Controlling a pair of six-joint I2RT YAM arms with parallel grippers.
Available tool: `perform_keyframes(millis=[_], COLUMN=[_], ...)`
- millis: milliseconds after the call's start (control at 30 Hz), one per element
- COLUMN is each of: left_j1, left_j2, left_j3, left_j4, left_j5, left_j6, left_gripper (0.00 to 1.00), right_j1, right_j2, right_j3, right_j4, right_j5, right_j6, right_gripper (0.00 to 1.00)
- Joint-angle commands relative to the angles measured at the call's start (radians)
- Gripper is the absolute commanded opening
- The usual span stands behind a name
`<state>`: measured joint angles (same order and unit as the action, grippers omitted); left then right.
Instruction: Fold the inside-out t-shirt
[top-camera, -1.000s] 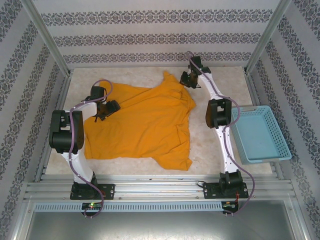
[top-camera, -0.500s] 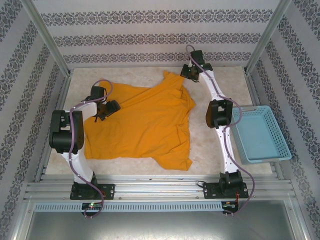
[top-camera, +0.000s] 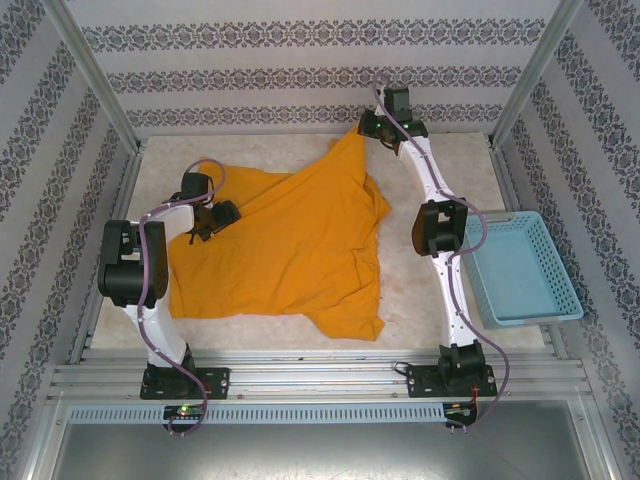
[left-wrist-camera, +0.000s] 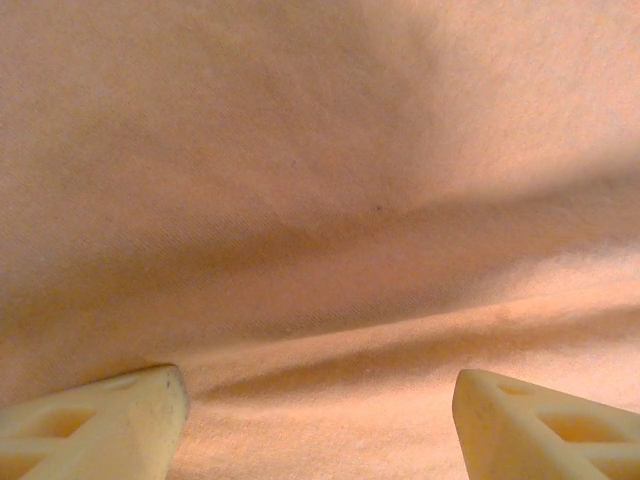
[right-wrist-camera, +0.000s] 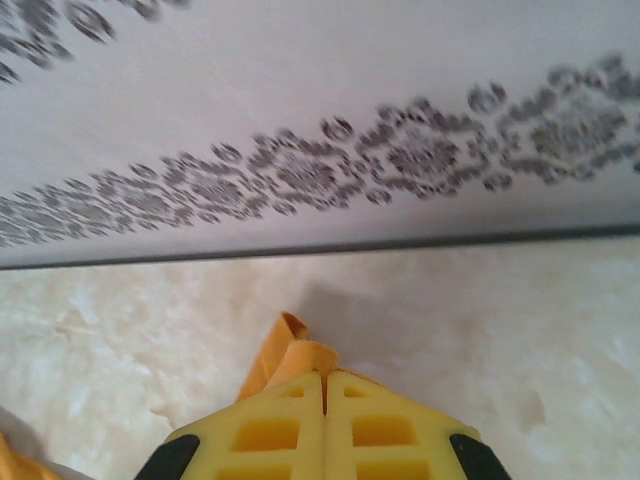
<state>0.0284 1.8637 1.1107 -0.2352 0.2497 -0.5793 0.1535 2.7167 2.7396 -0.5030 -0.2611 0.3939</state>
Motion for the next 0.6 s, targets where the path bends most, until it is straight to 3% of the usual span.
perform_keyframes(millis=[0, 200, 233, 333, 367, 467, 567], left_j1=[0.013, 0.013, 0.014, 0.013, 0.013, 0.013, 0.013], left_j2=[0.038, 0.038, 0.038, 0.037, 0.035, 0.027, 0.008], left_j3=[-0.05, -0.048, -0.047, -0.047, -0.047, -0.05, -0.051], left_j4=[-0.085, -0.085, -0.085, -0.087, -0.087, -0.087, -0.094], left_j5=[-0.029, -0.025, -0.025, -0.023, -0.023, -0.021, -0.011], left_j6=[0.016, 0.016, 0.016, 0.016, 0.016, 0.015, 0.011], left_gripper=[0.73, 0.73, 0.73, 0.73, 0.73, 0.73, 0.73], right_j1=[0.004, 0.003, 0.002, -0.007, -0.015, -0.037, -0.045], right_j2=[0.004, 0.041, 0.041, 0.018, -0.002, -0.076, -0.199], right_j3=[0.041, 0.07, 0.071, 0.07, 0.062, -0.004, -0.178], right_j4=[0.137, 0.173, 0.163, 0.075, 0.032, -0.065, -0.129], right_j5=[-0.03, -0.066, -0.07, -0.038, -0.023, -0.018, -0.013], right_j6=[0.045, 0.095, 0.093, 0.086, 0.083, 0.072, 0.048], right_gripper=[0.0, 0.03, 0.12, 0.55, 0.62, 0.67, 0.68])
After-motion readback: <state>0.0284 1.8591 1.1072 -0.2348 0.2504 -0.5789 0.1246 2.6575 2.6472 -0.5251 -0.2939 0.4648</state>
